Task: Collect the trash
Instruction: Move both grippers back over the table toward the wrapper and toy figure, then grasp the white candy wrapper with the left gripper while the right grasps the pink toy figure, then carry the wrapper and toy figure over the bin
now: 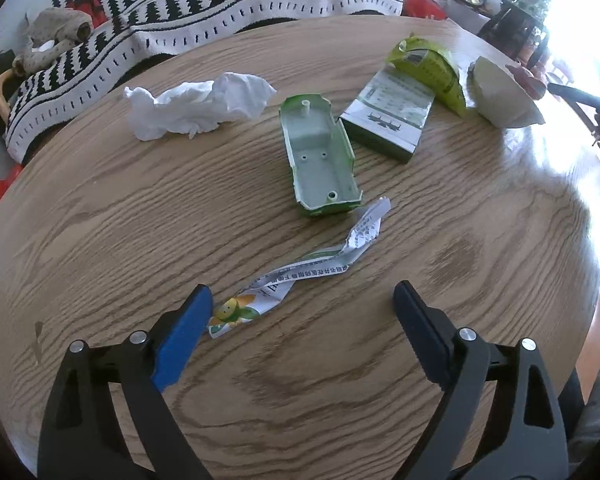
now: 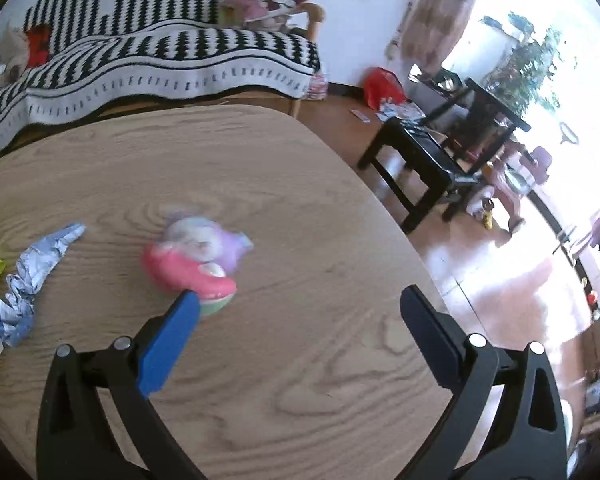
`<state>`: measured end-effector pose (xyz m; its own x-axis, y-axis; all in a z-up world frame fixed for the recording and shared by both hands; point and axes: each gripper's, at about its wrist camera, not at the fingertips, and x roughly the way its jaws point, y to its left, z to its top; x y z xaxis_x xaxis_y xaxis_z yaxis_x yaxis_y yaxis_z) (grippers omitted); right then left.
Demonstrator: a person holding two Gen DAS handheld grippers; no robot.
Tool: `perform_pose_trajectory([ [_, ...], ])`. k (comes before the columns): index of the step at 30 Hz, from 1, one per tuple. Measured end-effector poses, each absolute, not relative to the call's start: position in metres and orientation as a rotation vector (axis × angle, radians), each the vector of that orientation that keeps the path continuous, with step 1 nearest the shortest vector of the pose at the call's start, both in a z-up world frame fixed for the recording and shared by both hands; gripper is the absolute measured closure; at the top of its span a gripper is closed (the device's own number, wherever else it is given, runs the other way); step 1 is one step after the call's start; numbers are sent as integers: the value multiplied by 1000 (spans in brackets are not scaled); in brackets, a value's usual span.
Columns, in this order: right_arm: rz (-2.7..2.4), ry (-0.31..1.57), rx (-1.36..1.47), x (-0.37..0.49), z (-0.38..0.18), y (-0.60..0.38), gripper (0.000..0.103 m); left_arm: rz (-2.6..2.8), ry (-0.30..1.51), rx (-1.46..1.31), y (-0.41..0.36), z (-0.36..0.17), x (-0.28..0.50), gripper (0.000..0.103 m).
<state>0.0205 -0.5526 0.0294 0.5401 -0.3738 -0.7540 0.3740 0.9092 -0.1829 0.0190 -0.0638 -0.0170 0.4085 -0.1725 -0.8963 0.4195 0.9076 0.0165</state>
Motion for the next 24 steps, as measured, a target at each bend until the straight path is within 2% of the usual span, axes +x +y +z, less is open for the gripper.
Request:
perform_pose_trajectory([
  [4, -362, 899, 73, 23, 28, -544, 6, -368, 1085, 251, -65, -17, 18, 15],
  [10, -262, 932, 39, 50, 17, -513, 7, -364, 1076, 245, -65, -15, 15, 19],
  [12, -256, 946, 43, 60, 13, -512, 23, -365, 1070, 245, -65, -15, 15, 21],
  [13, -260, 958, 51, 65, 11, -514, 40, -365, 1063, 244, -65, -14, 13, 30],
  [14, -270, 963, 59, 67, 10, -516, 43, -362, 1055, 241, -65, -13, 11, 44],
  [15, -262, 961, 72, 68, 10, -519, 45, -359, 1048, 240, -65, -11, 11, 54],
  [16, -258, 962, 76, 68, 10, -519, 48, -353, 1038, 239, -64, -9, 12, 80],
  [20, -247, 947, 110, 59, 15, -527, 54, -338, 1017, 235, -64, -7, 13, 89],
  [24, -255, 931, 119, 45, 22, -534, 56, -329, 1024, 191, -60, -7, 16, 90],
])
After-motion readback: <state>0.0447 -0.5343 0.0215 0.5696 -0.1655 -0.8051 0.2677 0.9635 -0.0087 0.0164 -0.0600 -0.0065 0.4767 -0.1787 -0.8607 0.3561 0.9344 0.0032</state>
